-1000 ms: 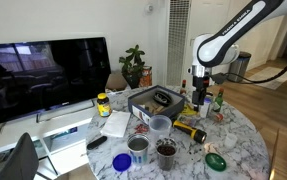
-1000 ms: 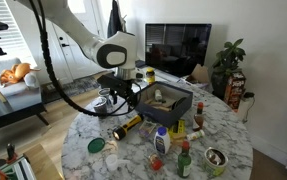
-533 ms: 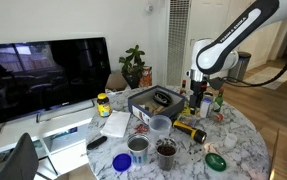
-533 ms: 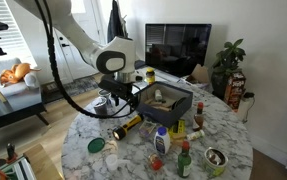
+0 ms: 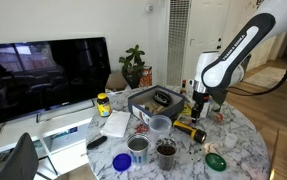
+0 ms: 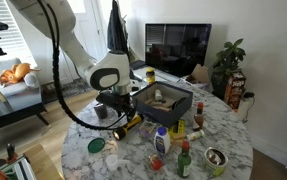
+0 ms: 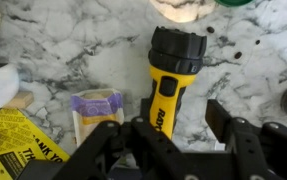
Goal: Turn off the torch light
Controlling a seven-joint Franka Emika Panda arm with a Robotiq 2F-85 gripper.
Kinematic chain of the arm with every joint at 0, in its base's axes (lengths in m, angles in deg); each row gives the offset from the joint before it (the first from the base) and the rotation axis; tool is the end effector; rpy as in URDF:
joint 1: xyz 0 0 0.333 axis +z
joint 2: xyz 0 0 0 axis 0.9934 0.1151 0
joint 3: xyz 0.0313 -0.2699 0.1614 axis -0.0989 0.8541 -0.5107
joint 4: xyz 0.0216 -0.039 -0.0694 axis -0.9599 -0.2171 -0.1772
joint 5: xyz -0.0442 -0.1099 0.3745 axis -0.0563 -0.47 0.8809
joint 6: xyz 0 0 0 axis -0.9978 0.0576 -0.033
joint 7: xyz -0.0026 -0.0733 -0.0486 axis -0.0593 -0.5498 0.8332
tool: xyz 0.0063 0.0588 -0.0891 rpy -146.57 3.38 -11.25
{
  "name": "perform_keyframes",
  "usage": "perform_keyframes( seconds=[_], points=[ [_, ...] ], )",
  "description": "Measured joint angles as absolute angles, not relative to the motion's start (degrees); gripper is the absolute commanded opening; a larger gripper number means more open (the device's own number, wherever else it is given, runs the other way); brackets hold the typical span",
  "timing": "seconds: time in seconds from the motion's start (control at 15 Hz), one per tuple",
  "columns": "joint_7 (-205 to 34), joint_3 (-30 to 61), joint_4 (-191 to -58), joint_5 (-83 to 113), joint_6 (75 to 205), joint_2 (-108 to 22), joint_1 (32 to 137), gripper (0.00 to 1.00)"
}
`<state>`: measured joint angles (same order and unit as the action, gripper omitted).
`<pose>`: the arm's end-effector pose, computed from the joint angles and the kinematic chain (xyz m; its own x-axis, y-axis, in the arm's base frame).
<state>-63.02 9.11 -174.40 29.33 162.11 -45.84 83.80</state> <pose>0.4766 0.0199 0.2001 0.9839 0.1748 0.0385 0.1775 -0.9804 -0.0850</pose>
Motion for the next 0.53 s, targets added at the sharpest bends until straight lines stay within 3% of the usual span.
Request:
perform_keyframes(
  seconds=[0.27, 0.53],
  points=[
    [-63.02, 7.09, -177.04, 30.20, 166.25, -45.45, 82.07, 0.02],
    [-63.25, 5.28, -178.34, 30.94, 170.04, -44.76, 80.81, 0.00]
  ],
)
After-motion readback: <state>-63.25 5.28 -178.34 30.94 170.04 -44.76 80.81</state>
